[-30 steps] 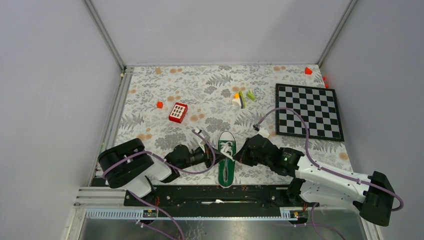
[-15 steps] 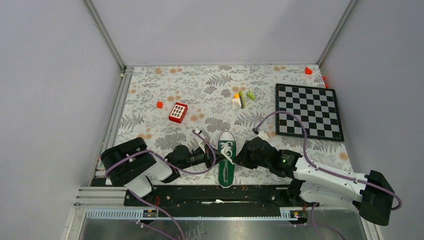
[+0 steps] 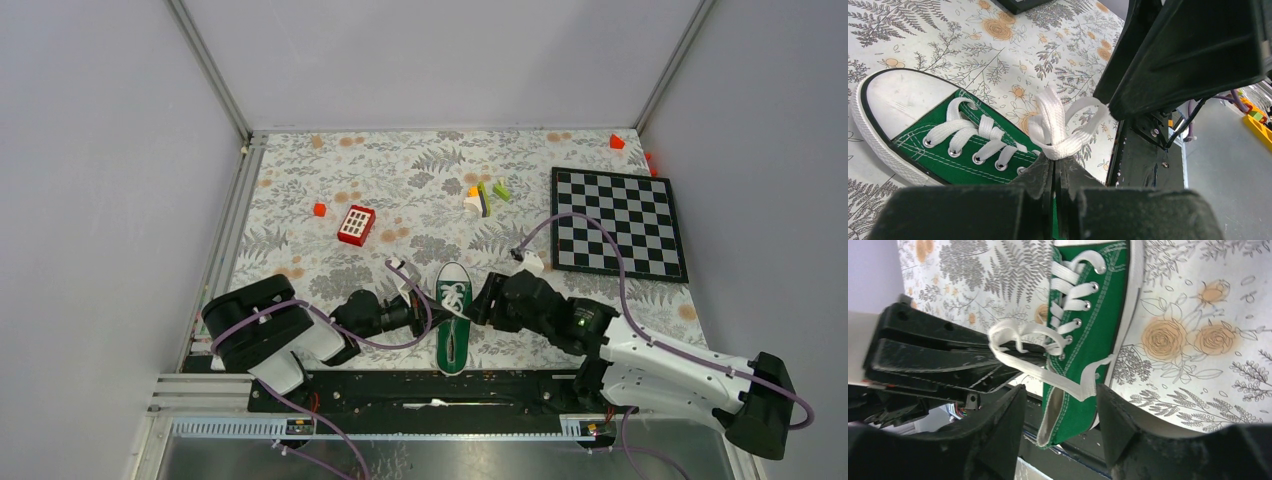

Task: Tie the shoes
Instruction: Cross the shoelace with the shoelace.

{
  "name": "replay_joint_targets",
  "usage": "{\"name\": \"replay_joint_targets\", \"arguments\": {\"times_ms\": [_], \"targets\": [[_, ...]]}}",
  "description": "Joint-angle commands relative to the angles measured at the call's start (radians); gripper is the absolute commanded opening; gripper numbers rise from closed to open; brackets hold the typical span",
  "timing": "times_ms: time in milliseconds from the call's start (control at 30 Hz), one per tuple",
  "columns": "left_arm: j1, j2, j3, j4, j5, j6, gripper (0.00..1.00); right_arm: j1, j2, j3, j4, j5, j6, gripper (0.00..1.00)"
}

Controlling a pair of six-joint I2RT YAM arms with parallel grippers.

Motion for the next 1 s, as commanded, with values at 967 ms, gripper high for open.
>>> {"name": "replay_joint_targets", "arguments": {"times_ms": [967], "targets": [[-0.003,-0.009,0.022,0.092,0.064,0.005,0.00,0.005,0.106,0.151,0.098,0.023,-0.154,0.79]]}}
